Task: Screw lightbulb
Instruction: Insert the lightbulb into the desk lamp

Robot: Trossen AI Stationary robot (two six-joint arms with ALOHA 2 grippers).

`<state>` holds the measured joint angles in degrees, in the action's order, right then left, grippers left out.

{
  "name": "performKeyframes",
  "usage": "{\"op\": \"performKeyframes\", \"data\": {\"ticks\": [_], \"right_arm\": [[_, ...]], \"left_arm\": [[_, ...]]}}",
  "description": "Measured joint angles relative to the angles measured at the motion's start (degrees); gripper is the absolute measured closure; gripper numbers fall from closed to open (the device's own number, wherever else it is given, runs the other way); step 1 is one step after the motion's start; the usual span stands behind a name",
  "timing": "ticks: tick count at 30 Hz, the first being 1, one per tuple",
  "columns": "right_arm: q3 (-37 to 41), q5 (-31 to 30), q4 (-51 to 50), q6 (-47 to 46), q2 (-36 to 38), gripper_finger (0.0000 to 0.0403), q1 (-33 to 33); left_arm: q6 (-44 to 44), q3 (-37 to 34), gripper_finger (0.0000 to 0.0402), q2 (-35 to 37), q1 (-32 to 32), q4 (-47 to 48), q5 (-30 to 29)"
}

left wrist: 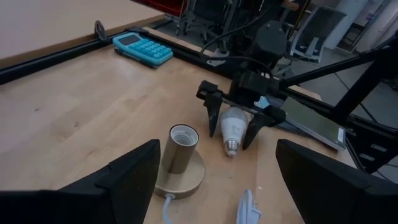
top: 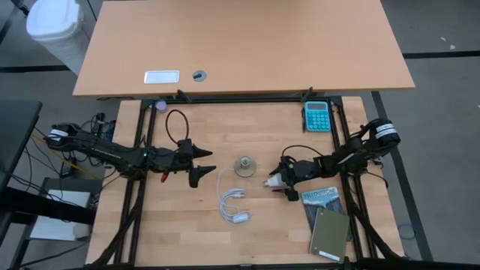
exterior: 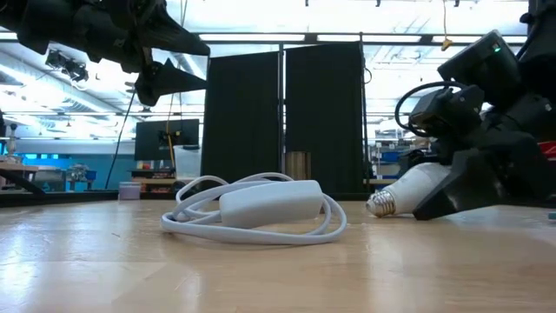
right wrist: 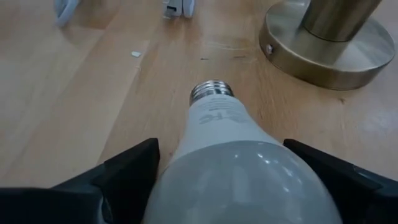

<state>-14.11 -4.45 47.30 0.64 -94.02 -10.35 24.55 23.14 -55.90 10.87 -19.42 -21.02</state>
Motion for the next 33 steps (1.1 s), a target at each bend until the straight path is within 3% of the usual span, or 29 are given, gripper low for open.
{"op": "performKeyframes", "data": {"ticks": [12, 20, 26, 33], "right_arm": [[0.02, -0.02, -0.37, -0.04, -0.06, 0.0146, -0.02], [0.07, -0.46, -0.14, -0.52, -0.1, 0.0127, 0.0], [-0.24, -0.19, -0.94, -1.49, 0.27, 0.0144, 0.02], [-6.63, -0.92, -17.15, -1.43, 6.11, 0.0134, 0.35]], "left_arm": [[0.19, 0.0, 0.0076, 0.0, 0.0, -0.02, 0.26], [1.23, 0.0, 0.0076, 0.0, 0.0, 0.03, 0.24], [1.27, 0.0, 0.0076, 0.0, 0.0, 0.06, 0.22], [1.81, 0.0, 0.0076, -0.62, -0.07, -0.09, -0.34]]}}
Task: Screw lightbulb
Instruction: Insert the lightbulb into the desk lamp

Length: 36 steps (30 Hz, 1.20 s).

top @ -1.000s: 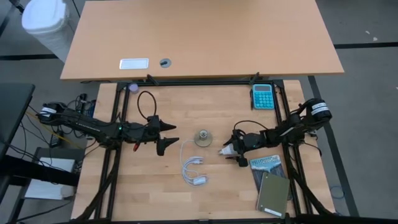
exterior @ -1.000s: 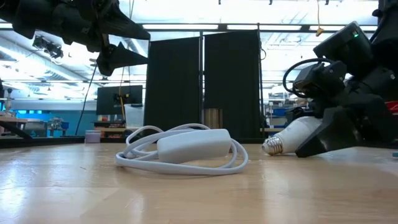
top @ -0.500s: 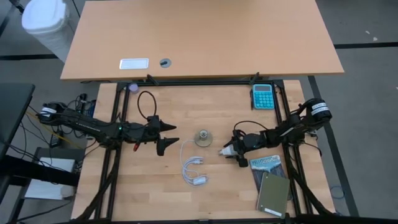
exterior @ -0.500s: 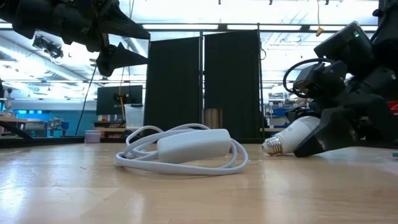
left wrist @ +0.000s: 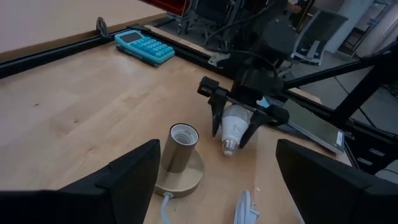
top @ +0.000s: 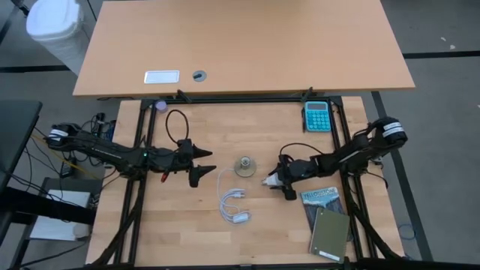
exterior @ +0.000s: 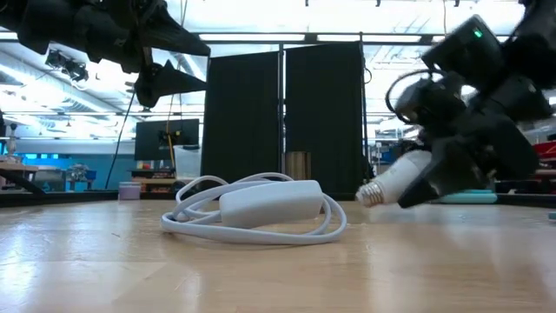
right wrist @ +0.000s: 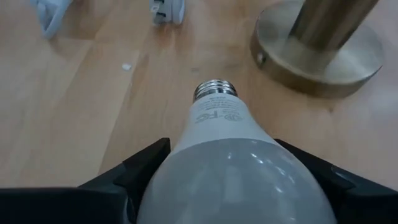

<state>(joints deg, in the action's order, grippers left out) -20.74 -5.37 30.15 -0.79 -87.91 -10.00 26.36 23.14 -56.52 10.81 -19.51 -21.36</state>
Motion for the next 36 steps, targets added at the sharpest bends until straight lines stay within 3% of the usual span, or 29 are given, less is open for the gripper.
{"op": "performKeyframes", "data": {"ticks": [11, 18, 24, 36], "right_arm": [[-17.7, 0.13, -32.39, 5.2, 7.8, 0.0147, 3.7], [-18.35, 0.33, -34.13, 5.52, 8.0, 0.0128, 5.12], [-19.9, 0.34, -33.59, 5.71, 8.71, 0.0139, 6.36], [-26.92, 1.14, -34.0, 8.14, 8.36, 0.0133, 9.38]], "left_arm": [[-4.46, 0.0, 0.0076, -12.17, 0.0, -5.24, -0.93], [-5.19, 0.33, 0.0076, -16.78, 0.0, -8.13, -0.89], [-5.52, 2.58, 0.0076, -22.03, -0.83, -8.07, 1.48], [-18.27, 13.79, 0.0076, -39.26, -6.18, -7.89, 5.92]]}}
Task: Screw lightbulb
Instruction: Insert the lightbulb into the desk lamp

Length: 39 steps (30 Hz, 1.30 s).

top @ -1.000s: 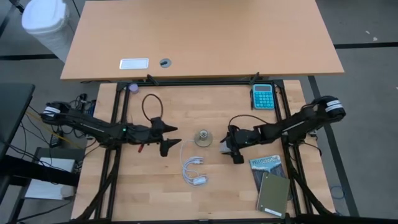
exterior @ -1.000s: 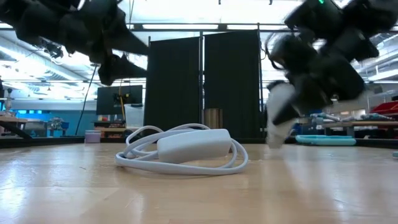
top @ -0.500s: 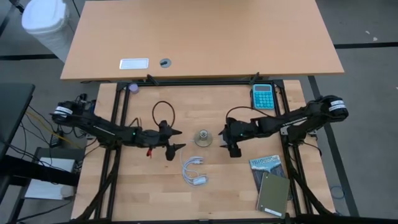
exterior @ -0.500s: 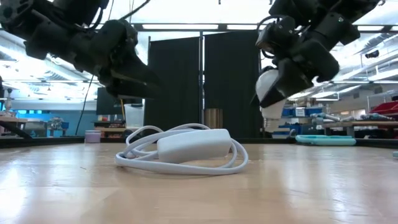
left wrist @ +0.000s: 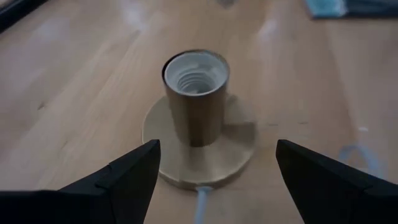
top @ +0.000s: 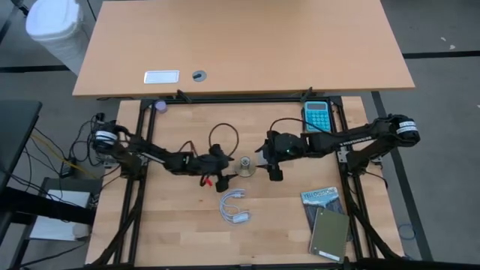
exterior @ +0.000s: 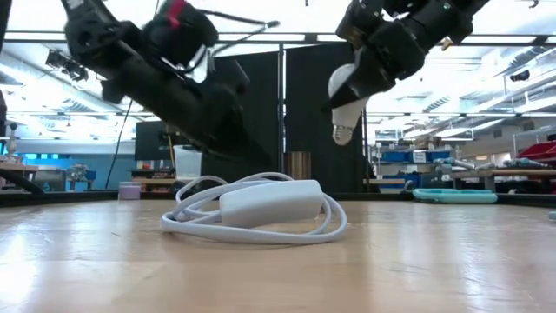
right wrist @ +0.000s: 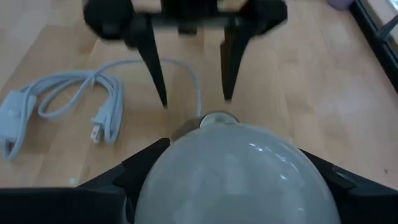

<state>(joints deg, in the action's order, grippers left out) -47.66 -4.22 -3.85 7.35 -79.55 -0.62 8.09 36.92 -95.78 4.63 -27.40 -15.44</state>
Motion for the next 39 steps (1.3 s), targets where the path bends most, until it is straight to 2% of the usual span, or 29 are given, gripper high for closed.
{"op": "performKeyframes", "data": {"ticks": [9, 18, 28, 34, 39], "right_arm": [[-0.18, 1.52, 2.51, 0.1, 0.0, 0.0135, 0.35], [-0.18, 3.95, 6.6, 0.35, -0.02, 0.014, 1.33], [-0.14, 4.22, 8.53, 0.35, -2.04, 0.0136, 1.33], [-0.12, 5.44, 12.18, 0.35, -6.6, 0.0136, 1.33], [-0.14, 5.5, 14.21, 0.9, -7.44, 0.0133, 1.33]], "left_arm": [[-3.6, 2.43, 0.008, -4.95, -1.27, -2.48, 0.1], [-4.88, 2.45, 0.0133, -8.93, -2.06, -10.09, 1.79], [-4.98, 4.37, 0.0187, -11.58, -2.08, -12.38, 0.49], [-4.68, 4.73, 0.0206, -11.55, -2.08, -12.28, 0.33], [-3.96, 4.7, 0.0208, -11.55, -2.08, -12.44, 0.37]]}}
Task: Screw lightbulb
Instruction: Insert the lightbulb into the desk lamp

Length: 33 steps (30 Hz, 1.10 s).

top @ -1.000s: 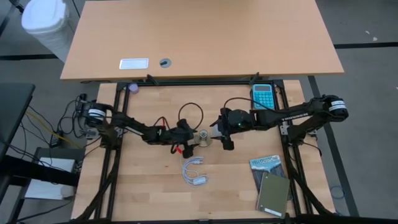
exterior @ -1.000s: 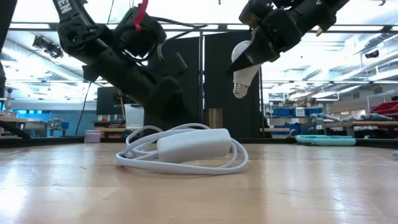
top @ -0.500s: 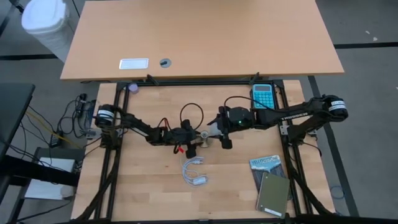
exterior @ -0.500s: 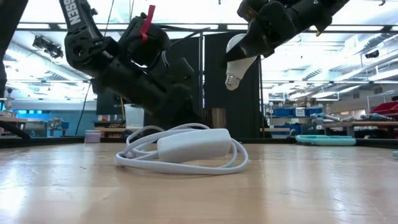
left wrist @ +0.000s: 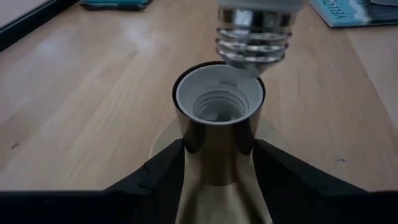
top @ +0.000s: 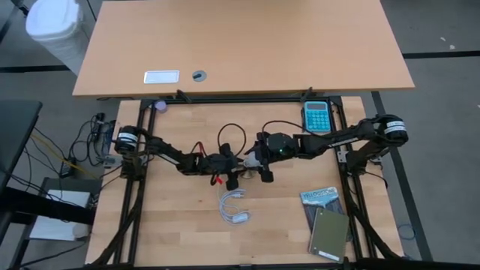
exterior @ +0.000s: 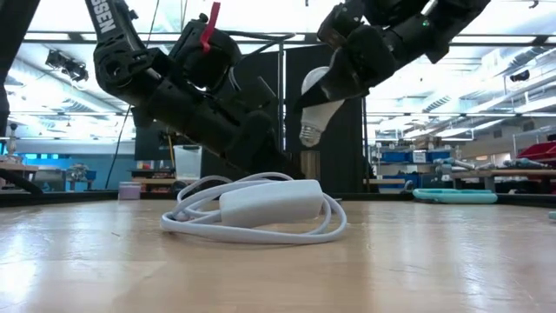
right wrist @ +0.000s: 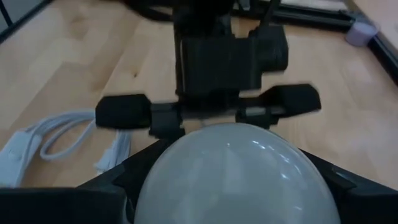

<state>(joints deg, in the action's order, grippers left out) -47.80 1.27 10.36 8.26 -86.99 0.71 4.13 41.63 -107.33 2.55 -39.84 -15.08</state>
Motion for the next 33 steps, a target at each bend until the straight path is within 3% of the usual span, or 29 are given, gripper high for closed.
{"op": "performKeyframes", "data": {"ticks": [8, 19, 33], "right_arm": [[-0.02, 1.0, -0.06, 0.19, -0.17, 0.0137, 0.7], [-0.04, 1.48, -4.89, -1.73, -1.55, 0.0142, 1.51], [-0.02, -0.39, -10.57, -0.44, 4.15, 0.0169, 1.31]], "left_arm": [[0.34, 0.0, 0.0208, -0.47, 0.0, -3.7, 0.2], [-0.44, 8.46, 0.0208, -10.43, 0.13, -5.14, 2.53], [-0.67, 8.91, 0.0208, -10.56, 0.11, -3.42, 1.55]]}}
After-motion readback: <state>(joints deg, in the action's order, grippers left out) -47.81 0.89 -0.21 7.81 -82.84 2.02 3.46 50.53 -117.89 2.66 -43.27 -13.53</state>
